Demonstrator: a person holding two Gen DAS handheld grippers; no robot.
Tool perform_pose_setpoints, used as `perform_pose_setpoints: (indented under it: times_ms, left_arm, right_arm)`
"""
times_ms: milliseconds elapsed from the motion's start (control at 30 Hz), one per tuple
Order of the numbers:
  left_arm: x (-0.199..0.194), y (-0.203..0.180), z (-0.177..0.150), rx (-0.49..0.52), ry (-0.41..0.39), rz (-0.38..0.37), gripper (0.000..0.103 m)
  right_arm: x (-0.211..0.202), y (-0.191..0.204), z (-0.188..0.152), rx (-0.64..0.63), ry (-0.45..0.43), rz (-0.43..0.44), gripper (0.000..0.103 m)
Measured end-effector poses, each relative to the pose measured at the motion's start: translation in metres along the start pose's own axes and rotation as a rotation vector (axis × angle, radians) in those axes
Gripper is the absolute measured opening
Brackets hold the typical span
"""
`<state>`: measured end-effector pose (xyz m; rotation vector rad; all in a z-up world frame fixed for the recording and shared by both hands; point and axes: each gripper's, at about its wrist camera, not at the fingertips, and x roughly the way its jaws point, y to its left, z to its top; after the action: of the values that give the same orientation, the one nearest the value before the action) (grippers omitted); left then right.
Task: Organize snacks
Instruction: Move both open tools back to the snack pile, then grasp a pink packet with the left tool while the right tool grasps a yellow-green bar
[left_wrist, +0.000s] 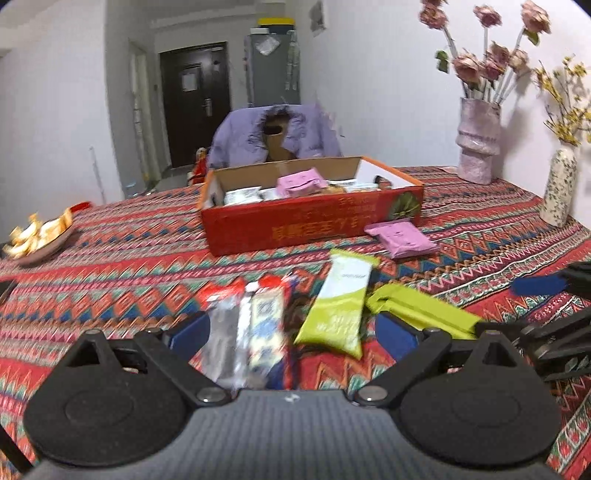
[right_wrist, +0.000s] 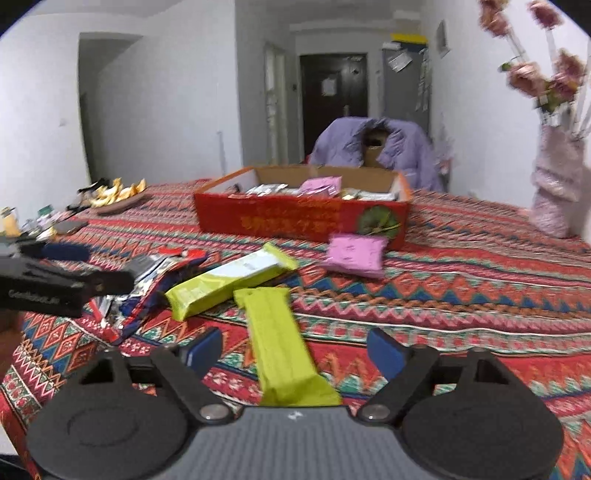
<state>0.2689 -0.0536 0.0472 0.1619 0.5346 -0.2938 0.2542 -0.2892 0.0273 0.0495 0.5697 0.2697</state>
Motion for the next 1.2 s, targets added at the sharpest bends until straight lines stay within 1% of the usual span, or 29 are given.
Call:
perform_pose_setpoints:
  times_ms: [67,133,167,200,233,267,333,400,467,600,667,733,800,833,867,933,1000,1033,1067,1100,1200]
  left_arm:
    - [0.011,-0.005,0.01,0.016,-0.002,-0.021,0.098]
    - [0.022,-0.01,0.021,0.022,-0.005,-0.043,0.098]
    - [0.027,-0.013,0.024,0.024,-0.005,-0.051,0.098]
    - [0.032,-0.017,0.028,0.028,-0.004,-0.057,0.098]
    - [0.038,-0.02,0.031,0.032,-0.003,-0.062,0.098]
    - [0.044,-0.024,0.034,0.036,0.001,-0.064,0.098]
    - [0.056,-0.031,0.039,0.047,0.012,-0.07,0.098]
    - [0.07,-0.038,0.047,0.045,0.027,-0.077,0.096]
    - [0.091,-0.048,0.058,0.02,0.05,-0.11,0.096]
    - [0.137,-0.07,0.079,-0.082,0.113,-0.149,0.096]
    - [0.162,-0.087,0.087,-0.125,0.152,-0.139,0.096]
    - [0.182,-0.101,0.092,-0.14,0.164,-0.14,0.096]
    - [0.201,-0.116,0.094,-0.126,0.175,-0.156,0.096]
    - [0.208,-0.12,0.093,-0.117,0.179,-0.145,0.096]
    - [0.215,-0.126,0.092,-0.104,0.183,-0.117,0.096]
    - [0.223,-0.132,0.088,-0.088,0.183,-0.081,0.092]
    - [0.228,-0.134,0.085,-0.094,0.202,-0.061,0.08]
    - [0.229,-0.137,0.083,-0.083,0.184,-0.036,0.075]
    - [0.227,-0.139,0.081,-0.065,0.175,-0.014,0.067]
    - [0.227,-0.14,0.081,-0.058,0.169,-0.014,0.065]
    - [0.219,-0.137,0.082,-0.073,0.183,-0.04,0.063]
  right_arm:
    - [0.014,0.003,0.001,-0.013,0.016,0.028,0.075]
    - [0.029,0.006,0.002,-0.037,0.038,0.03,0.068]
    - [0.034,0.007,0.002,-0.05,0.045,0.027,0.067]
    - [0.037,0.007,0.001,-0.058,0.053,0.025,0.06]
    - [0.04,0.006,0.001,-0.055,0.062,0.021,0.043]
    - [0.042,0.002,0.0,-0.044,0.074,0.022,0.035]
    - [0.038,-0.008,0.0,-0.015,0.071,0.031,0.033]
    - [0.03,-0.02,0.002,0.001,0.066,0.017,0.032]
    - [0.017,-0.036,0.004,0.011,0.051,-0.022,0.032]
    - [-0.001,-0.079,0.009,0.073,0.01,-0.125,0.032]
    - [-0.003,-0.102,0.014,0.097,0.004,-0.182,0.032]
    - [-0.004,-0.12,0.021,0.114,-0.016,-0.217,0.032]
    - [-0.002,-0.135,0.027,0.133,-0.029,-0.233,0.032]
    - [-0.001,-0.141,0.03,0.138,-0.037,-0.244,0.032]
    - [0.001,-0.146,0.032,0.143,-0.04,-0.251,0.032]
    - [0.006,-0.153,0.035,0.163,-0.049,-0.253,0.032]
    - [0.011,-0.16,0.037,0.184,-0.051,-0.249,0.032]
    - [0.017,-0.163,0.037,0.196,-0.052,-0.249,0.032]
    - [0.02,-0.165,0.037,0.202,-0.053,-0.247,0.032]
    - [0.023,-0.166,0.037,0.208,-0.052,-0.245,0.032]
    - [0.022,-0.167,0.034,0.219,-0.057,-0.231,0.032]
